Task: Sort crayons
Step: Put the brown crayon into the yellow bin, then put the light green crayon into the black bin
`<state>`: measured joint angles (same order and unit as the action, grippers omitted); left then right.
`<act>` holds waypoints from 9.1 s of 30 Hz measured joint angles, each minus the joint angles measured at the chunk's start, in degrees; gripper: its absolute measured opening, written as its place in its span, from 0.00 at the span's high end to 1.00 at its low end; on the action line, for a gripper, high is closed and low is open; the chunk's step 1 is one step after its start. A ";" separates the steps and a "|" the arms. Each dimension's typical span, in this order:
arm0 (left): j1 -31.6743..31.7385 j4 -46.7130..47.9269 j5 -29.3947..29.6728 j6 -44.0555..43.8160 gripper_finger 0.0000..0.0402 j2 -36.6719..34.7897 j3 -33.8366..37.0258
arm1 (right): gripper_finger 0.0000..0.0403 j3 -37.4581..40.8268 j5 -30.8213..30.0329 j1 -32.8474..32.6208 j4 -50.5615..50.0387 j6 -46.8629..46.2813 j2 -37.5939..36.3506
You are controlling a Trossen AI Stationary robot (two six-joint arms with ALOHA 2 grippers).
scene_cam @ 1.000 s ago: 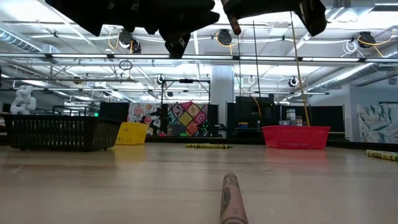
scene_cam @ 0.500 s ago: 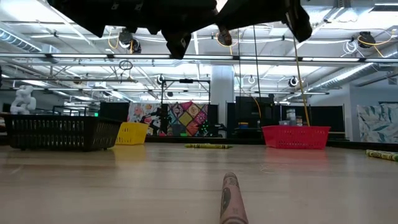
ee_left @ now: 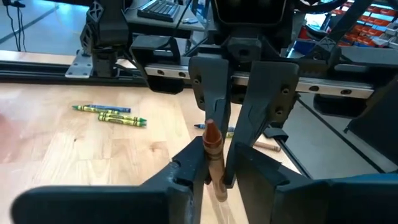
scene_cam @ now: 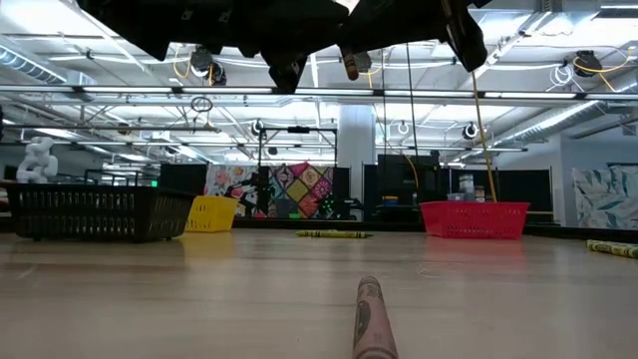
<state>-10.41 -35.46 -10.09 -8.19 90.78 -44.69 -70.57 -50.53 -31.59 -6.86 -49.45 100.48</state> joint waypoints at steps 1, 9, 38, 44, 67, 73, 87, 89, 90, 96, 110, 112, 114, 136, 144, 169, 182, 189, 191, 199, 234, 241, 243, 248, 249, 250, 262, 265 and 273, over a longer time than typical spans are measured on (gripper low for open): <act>0.00 -0.04 0.02 0.00 0.81 0.00 0.00 | 1.00 0.01 0.00 0.00 0.14 0.33 0.00; -0.09 -0.01 -0.33 0.04 0.97 0.00 0.00 | 1.00 0.02 0.96 0.01 1.69 2.41 -0.01; 8.08 36.98 0.04 10.51 0.97 -10.53 -0.07 | 0.73 0.00 2.81 -0.02 -1.44 2.18 0.01; 11.87 47.58 0.61 15.71 0.97 -16.65 -0.04 | 0.73 0.00 2.83 0.00 -1.65 2.18 0.01; 38.03 65.30 1.60 35.23 0.97 -25.92 -0.02 | 0.73 0.02 2.81 0.00 -4.84 2.16 0.01; 45.79 67.23 2.03 39.01 0.97 -25.22 -0.02 | 0.73 0.02 2.81 -0.01 -4.79 2.15 0.01; 54.93 70.31 4.43 41.62 0.95 -16.08 -0.02 | 0.73 0.02 2.77 0.00 -5.02 2.14 0.01; 55.26 70.30 6.01 41.60 0.94 -14.90 -0.02 | 0.73 0.02 2.77 0.00 -5.27 2.15 0.03; 55.40 70.29 6.63 41.62 0.94 -14.51 -0.02 | 0.73 0.02 2.77 0.00 -5.30 2.15 0.03; 55.41 70.23 7.45 41.59 0.89 -13.84 -0.02 | 0.73 0.04 2.72 0.00 -5.33 2.14 0.05; 53.28 70.86 11.04 35.05 0.81 -13.81 -1.23 | 0.73 0.07 2.62 0.00 -5.43 2.16 0.05; 51.98 70.97 10.92 33.38 0.81 -13.83 -2.64 | 0.73 0.07 2.61 0.02 -5.43 2.16 0.05; 50.27 71.00 9.11 32.05 0.81 -13.84 -4.08 | 0.73 0.07 2.61 0.07 -5.43 2.16 0.05; 33.06 60.67 0.68 17.15 0.81 -8.45 -11.67 | 0.73 0.07 2.61 0.55 -5.46 2.23 0.05; 32.50 56.34 -0.60 17.41 0.81 -1.93 -11.65 | 0.73 0.07 2.63 0.62 -5.80 3.26 0.05; 33.47 53.32 -4.68 15.26 0.81 14.76 -22.48 | 0.73 0.07 2.66 0.86 -9.49 1.98 0.05; 35.08 55.41 -6.55 14.88 0.81 16.81 -22.50 | 0.73 0.07 2.68 0.79 -10.26 1.94 0.05; 35.05 53.67 -6.75 14.45 0.81 18.99 -22.49 | 0.73 0.07 2.68 0.77 -10.39 1.86 0.05; 35.04 52.13 -6.75 14.47 0.81 19.76 -22.49 | 0.73 0.07 2.68 0.76 -10.84 0.86 0.05; 35.04 50.81 -6.48 14.43 0.81 21.97 -22.49 | 0.73 0.07 2.68 0.76 -12.01 -0.79 0.05; 35.21 51.09 3.89 18.01 0.99 22.33 -22.55 | 0.73 0.07 2.79 0.74 -12.31 -1.51 0.05; 34.47 56.88 4.19 20.03 0.99 17.65 -22.27 | 0.73 0.07 2.79 0.74 -15.32 -4.26 0.05; 33.84 59.19 4.11 20.91 1.00 16.24 -22.38 | 0.73 0.07 2.81 0.74 -16.09 -5.30 0.05; 31.86 62.23 4.06 21.33 1.00 12.88 -22.35 | 0.73 0.07 2.77 0.74 -16.37 -5.62 0.05; 31.31 63.49 3.90 22.10 1.00 12.20 -22.38 | 0.73 0.07 2.78 0.72 -16.28 -5.62 0.05; 30.76 64.81 3.87 22.61 1.00 11.66 -22.40 | 0.73 0.07 2.79 0.72 -16.41 -5.62 0.05; 24.48 80.53 3.57 21.53 1.00 -1.95 -22.43 | 0.73 0.07 2.74 0.72 -16.67 -5.62 0.05; 22.59 83.00 3.52 20.52 1.00 -5.60 -22.43 | 0.73 0.07 2.74 0.73 -16.80 -5.62 0.05; 18.28 92.70 4.34 17.41 1.00 -12.67 -22.45 | 0.73 0.07 2.68 0.73 -17.56 -6.92 0.05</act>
<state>7.87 57.23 -5.75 9.22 78.11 -67.13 -70.50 -47.85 -30.87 -24.43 -56.37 100.53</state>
